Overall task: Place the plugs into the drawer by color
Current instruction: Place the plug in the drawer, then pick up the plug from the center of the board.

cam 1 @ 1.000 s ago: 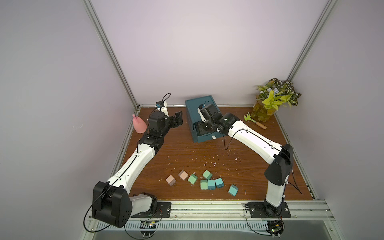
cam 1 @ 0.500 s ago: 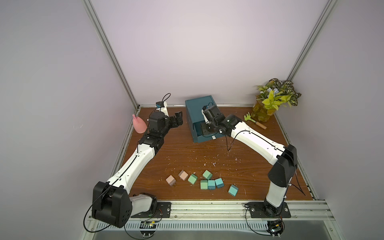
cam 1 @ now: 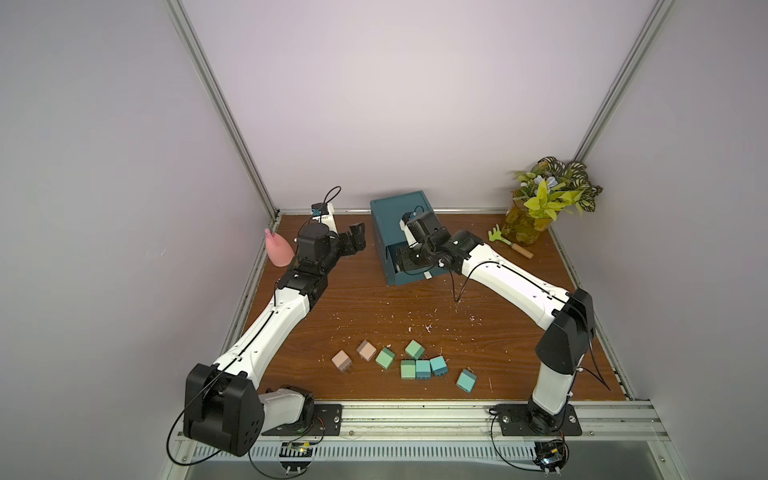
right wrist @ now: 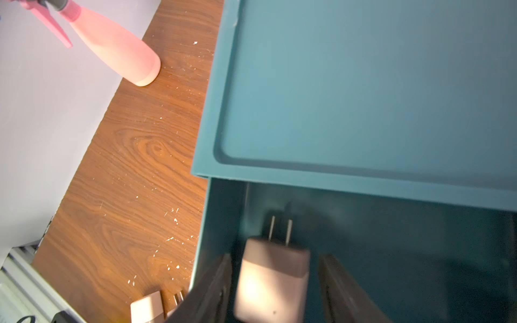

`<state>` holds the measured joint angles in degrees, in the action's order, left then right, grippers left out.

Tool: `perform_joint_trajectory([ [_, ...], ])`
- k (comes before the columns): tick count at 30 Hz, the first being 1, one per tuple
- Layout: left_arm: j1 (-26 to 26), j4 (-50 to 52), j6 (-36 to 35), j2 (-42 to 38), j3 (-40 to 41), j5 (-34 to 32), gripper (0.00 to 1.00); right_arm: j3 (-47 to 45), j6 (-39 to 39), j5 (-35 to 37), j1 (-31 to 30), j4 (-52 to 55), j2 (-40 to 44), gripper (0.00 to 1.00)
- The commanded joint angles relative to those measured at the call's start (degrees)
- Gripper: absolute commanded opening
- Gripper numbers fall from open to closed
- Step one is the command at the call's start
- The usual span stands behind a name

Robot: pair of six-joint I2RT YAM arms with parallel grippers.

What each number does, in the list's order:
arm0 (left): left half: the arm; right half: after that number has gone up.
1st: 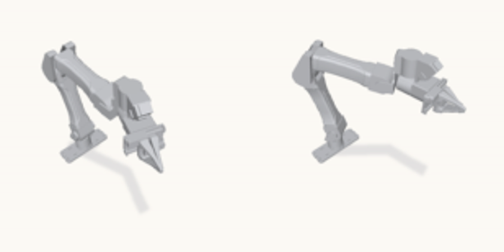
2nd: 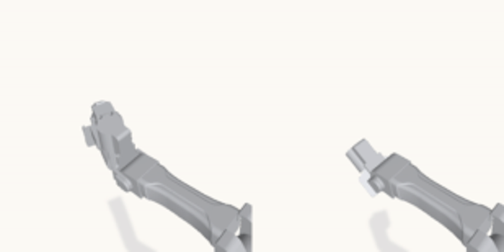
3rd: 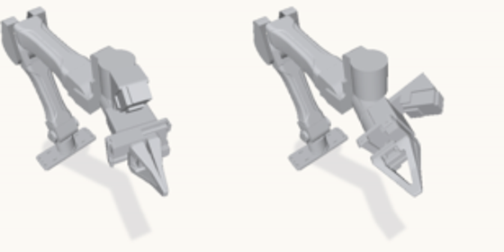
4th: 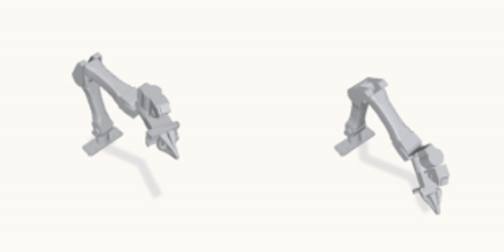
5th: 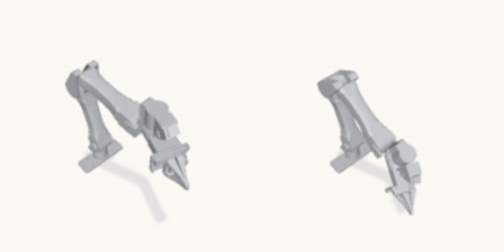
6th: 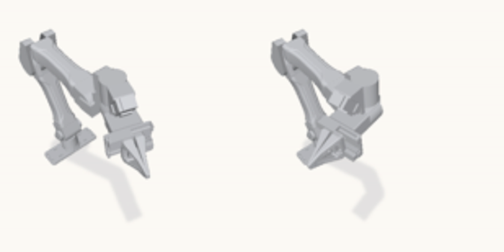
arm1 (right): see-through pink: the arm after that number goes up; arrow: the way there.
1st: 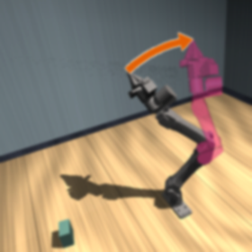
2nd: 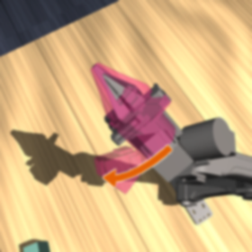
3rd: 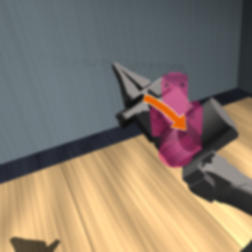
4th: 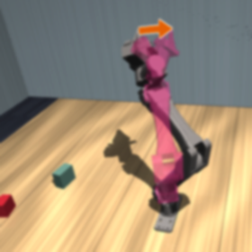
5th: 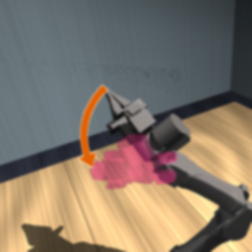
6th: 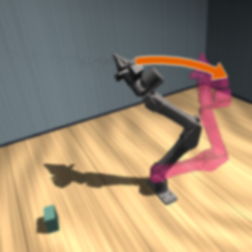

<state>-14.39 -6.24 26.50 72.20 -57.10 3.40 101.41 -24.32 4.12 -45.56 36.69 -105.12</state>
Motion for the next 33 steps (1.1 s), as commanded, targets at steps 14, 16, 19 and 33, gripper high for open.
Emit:
perform_joint_trajectory([
  [14,0.3,-1.0,-1.3,-1.0,0.3,-0.1,0.92,-2.8,5.2,-1.8,-1.2,-5.0,11.5,0.60],
  [16,0.3,-1.0,-1.2,-0.9,0.3,-0.1,0.92,-6.7,6.6,-1.0,-3.0,-7.2,14.3,0.60],
  [19,0.3,-0.9,-1.3,-0.6,0.2,-0.3,0.92,-13.3,8.7,1.8,-7.1,-10.4,17.4,0.60],
  [33,0.3,0.2,-2.3,-0.4,-0.1,-3.9,0.92,-36.8,7.9,-1.3,-21.9,-30.4,9.6,0.58],
])
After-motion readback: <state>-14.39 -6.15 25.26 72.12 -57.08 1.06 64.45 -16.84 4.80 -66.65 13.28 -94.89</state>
